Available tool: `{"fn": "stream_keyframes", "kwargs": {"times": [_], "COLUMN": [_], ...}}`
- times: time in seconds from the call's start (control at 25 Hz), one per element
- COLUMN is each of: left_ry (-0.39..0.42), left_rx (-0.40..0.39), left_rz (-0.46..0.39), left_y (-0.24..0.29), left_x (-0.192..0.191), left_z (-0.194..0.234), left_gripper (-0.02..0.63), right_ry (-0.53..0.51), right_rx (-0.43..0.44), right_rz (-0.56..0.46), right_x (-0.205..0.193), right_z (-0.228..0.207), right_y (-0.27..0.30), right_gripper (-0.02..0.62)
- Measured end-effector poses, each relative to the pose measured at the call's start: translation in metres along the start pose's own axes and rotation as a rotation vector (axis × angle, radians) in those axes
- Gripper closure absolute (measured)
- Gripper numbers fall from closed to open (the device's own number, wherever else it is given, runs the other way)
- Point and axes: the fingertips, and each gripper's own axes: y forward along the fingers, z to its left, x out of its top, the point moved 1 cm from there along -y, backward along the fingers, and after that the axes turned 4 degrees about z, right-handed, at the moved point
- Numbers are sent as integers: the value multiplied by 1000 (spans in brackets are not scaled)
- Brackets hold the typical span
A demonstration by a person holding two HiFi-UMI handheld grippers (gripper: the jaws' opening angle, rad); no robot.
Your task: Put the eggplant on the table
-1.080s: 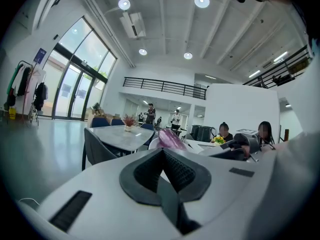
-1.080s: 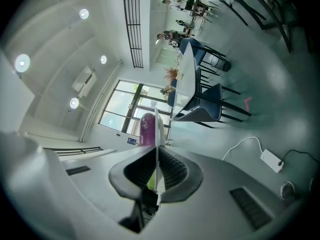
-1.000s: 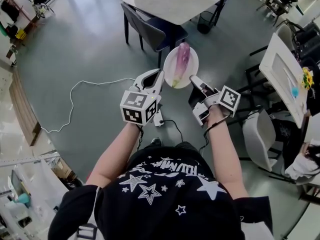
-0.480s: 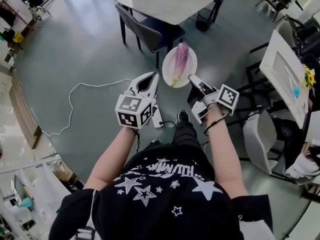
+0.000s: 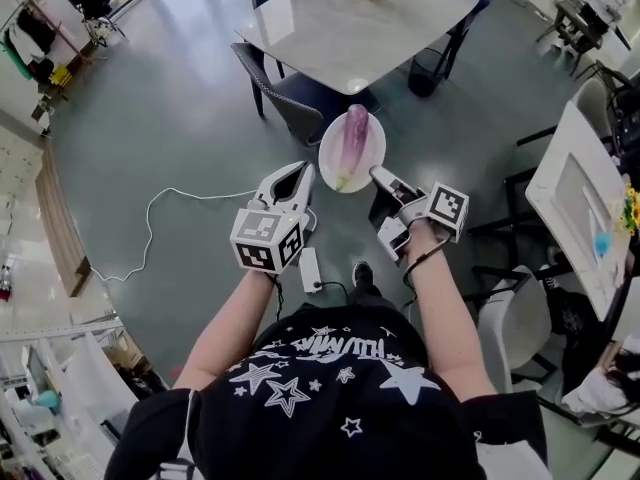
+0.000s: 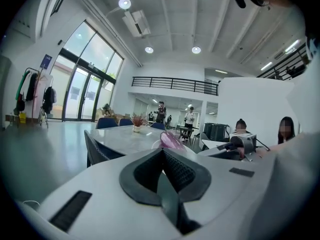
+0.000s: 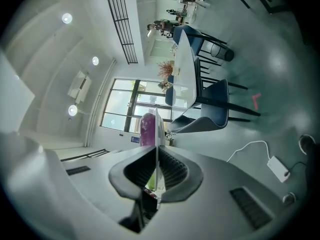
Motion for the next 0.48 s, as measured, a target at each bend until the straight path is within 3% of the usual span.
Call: {"fn": "stream_keyframes", "kwargs": {"times": [0.48], "left_ry": [15], "left_rx": [77], "left_rz": [0], "left_y": [118], "left_x": [32], "left_z": [-19], "left_gripper": [599], "right_ry": [28], "right_rx": [30], "right_rz": [38], "right_x": [129], "right_z": [-15], "right_y": [6], "right_gripper": [574]}}
